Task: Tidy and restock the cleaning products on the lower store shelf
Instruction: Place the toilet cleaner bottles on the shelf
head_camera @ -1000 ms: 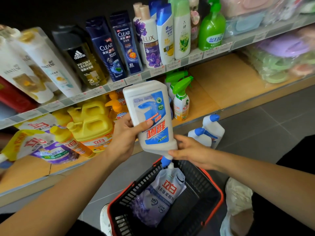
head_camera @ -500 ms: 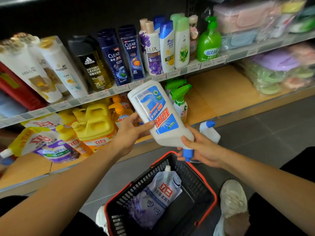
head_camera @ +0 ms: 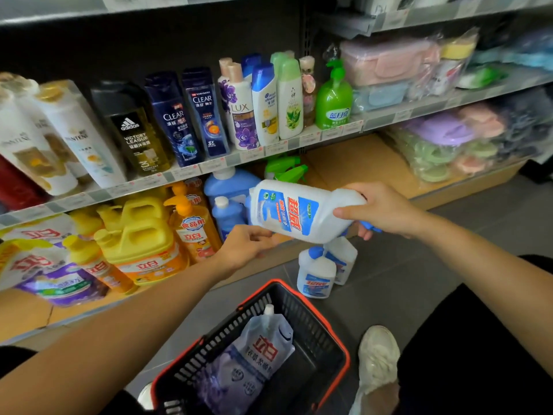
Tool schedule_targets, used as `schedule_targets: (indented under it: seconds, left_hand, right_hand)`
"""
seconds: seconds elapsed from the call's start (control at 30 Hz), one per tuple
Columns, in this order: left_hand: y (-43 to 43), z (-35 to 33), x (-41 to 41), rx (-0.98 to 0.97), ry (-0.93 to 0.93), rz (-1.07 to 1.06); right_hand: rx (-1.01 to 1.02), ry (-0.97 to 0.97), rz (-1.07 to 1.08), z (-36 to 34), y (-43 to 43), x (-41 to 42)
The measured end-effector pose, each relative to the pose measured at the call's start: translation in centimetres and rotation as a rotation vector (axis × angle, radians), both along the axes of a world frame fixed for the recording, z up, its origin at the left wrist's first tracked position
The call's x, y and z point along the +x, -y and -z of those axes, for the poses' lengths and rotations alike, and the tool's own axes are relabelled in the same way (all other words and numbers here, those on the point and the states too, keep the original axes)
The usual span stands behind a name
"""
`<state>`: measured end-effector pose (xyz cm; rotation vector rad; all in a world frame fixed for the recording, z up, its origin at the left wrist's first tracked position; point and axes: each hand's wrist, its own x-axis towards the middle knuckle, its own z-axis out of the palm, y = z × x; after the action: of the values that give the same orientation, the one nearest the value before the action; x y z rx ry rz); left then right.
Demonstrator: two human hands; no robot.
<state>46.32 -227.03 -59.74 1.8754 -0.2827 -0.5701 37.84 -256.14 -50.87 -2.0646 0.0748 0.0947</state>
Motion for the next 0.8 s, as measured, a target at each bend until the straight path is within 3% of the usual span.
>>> schedule_targets:
  seconds: [0.3,0.57,0.8]
  left_hand:
    - [7.5,4.8,1.6,0.232,0.335,0.276]
    - [9.9,10.7,3.1,0.42,0.268,0.484]
    - [10.3,14.3,2.9,0.271,0.325,0.357]
  right_hand:
    - [-0.521,-0.002,-0.071,-3.9,5.5,6.5]
    - [-0.781,-0.064,-0.071,-1.8,8.4,12.0]
    - [-0.931,0.026,0.003,2.4,8.6,14.8]
